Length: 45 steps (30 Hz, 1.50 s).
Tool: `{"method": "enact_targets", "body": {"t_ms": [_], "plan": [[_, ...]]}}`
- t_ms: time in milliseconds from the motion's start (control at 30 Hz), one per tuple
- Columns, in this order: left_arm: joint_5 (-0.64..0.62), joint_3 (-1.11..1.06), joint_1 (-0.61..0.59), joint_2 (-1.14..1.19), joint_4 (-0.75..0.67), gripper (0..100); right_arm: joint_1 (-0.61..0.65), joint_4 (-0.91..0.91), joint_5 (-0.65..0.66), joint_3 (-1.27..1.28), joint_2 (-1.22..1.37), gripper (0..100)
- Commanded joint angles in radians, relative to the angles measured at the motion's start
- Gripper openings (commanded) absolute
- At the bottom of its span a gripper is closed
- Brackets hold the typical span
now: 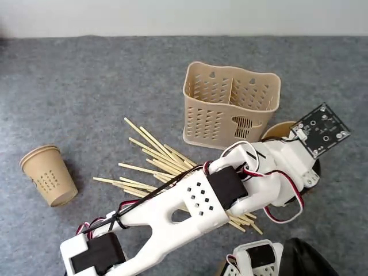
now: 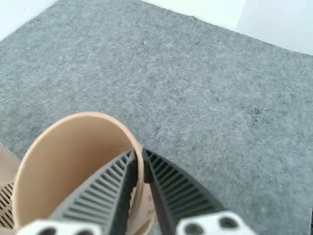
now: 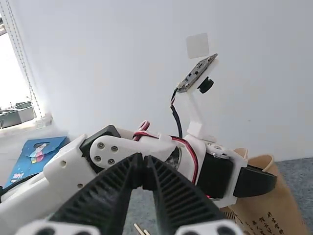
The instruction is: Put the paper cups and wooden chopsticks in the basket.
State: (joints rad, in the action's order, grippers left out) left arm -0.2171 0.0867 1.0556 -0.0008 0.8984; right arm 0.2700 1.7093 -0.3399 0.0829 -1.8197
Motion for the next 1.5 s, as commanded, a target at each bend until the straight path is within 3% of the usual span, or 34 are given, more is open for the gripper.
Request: {"method": "enact_targets", "body": {"t_ms": [0, 333, 767, 933, 1033, 1233, 1467], "plan": [[0.008, 0.059, -0.025, -0.003, 0.002, 2, 0.007, -0.024, -0.011, -0.008, 0.004, 0.9], [0.008, 0.028, -0.040, 0.009, 0.034, 2, 0.007, -0.022, -0.011, -0.008, 0.004, 0.9], [0.055, -0.185, -0.037, 0.009, -0.146, 2, 0.007, -0.024, -0.074, -0.008, 0.004, 0.9], [0.048, -0.188, -0.035, 0.000, -0.126, 13, 0.007, -0.024, -0.074, -0.008, 0.004, 0.9], [-0.021, -0.150, -0.035, -0.003, -0.081, 18, 0.007, -0.024, -0.072, -0.008, 0.004, 0.9], [-0.044, -0.047, -0.040, -0.003, 0.003, 18, 0.007, -0.024, -0.072, -0.008, 0.004, 0.9], [-0.043, -0.038, -0.043, 0.009, 0.009, 18, 0.007, -0.015, -0.072, -0.008, 0.004, 0.9]]}}
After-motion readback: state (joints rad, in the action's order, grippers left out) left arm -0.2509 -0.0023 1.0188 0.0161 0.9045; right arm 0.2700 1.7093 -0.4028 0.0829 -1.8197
